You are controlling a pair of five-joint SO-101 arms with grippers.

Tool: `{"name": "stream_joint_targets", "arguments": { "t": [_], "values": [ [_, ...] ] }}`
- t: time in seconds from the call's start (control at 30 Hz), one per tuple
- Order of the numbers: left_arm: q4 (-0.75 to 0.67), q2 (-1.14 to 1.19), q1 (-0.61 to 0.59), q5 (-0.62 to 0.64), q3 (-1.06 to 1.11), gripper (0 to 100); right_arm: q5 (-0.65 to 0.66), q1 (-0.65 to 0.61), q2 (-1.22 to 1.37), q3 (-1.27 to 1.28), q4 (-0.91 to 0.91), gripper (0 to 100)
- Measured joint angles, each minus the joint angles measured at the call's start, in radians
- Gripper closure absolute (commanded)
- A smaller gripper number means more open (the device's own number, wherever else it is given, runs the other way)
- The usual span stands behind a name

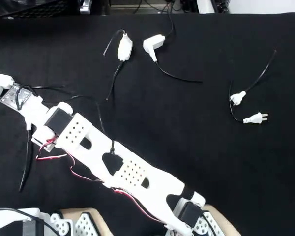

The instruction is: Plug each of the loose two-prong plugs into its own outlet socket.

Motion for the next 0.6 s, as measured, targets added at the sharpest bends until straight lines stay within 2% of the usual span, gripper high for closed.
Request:
{"name": "stream_joint_targets", "arguments": {
  "t": [0.33,0.6],
  "values": [
    [-0.009,0.000,0.000,-0.003,0.000,73,0.000,-0.087,0.046,0.000,-0.020,60.6],
    [-0.009,0.000,0.000,-0.003,0.000,73,0.028,-0.084,0.123,0.000,-0.107,60.7]
  ]
}}
